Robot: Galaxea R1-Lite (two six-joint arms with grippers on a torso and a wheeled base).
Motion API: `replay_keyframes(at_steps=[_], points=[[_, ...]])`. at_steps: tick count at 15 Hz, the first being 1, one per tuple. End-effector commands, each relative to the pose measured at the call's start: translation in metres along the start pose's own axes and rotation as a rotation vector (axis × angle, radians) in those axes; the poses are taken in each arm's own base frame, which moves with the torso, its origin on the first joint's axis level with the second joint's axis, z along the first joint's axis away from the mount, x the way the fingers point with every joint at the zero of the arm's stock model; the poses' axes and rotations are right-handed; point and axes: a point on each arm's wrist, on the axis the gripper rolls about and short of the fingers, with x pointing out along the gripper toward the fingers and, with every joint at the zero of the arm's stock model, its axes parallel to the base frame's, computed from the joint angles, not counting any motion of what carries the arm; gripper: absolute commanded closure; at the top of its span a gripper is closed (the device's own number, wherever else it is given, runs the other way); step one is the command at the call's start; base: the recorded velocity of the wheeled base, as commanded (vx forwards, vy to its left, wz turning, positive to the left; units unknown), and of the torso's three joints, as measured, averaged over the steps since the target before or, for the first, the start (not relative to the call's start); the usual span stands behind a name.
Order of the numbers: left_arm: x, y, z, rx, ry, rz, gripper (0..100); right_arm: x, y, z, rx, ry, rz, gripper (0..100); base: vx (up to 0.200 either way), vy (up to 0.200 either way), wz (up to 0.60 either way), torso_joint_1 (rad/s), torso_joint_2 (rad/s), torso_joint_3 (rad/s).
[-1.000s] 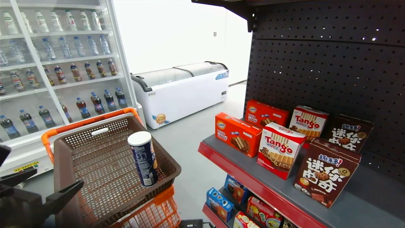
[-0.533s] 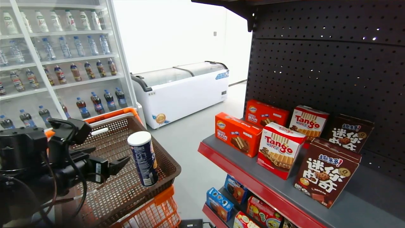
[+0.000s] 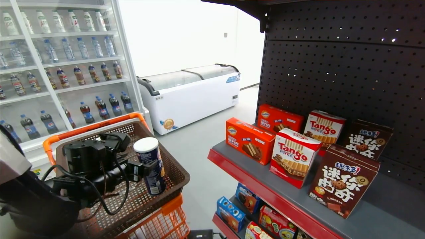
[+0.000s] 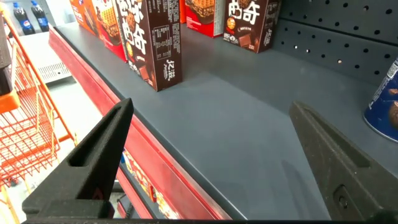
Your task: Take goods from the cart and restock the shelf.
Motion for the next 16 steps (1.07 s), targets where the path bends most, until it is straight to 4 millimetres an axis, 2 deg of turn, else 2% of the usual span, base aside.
replay_keyframes(at_steps=[1, 7, 11, 12, 16], points=[[0.029, -0.001, -0.017, 0.002, 0.029, -0.003, 0, 0.0, 0.0, 0.0, 0.0, 0.001, 0.001, 0, 0.0, 0.0, 0.0, 0.0, 0.0, 0.0], [0.053, -0.004, -0.028, 0.008, 0.035, -0.012, 0, 0.0, 0.0, 0.0, 0.0, 0.001, 0.001, 0, 0.0, 0.0, 0.0, 0.0, 0.0, 0.0], [0.058, -0.006, -0.033, 0.009, 0.045, -0.016, 0, 0.0, 0.0, 0.0, 0.0, 0.001, 0.001, 0, 0.0, 0.0, 0.0, 0.0, 0.0, 0.0], [0.058, -0.006, -0.032, 0.01, 0.037, -0.015, 100, 0.0, 0.0, 0.0, 0.0, 0.001, 0.001, 0, 0.0, 0.0, 0.0, 0.0, 0.0, 0.0], [0.058, -0.007, -0.031, 0.023, 0.043, 0.009, 100, 0.0, 0.0, 0.0, 0.0, 0.001, 0.001, 0, 0.0, 0.0, 0.0, 0.0, 0.0, 0.0]])
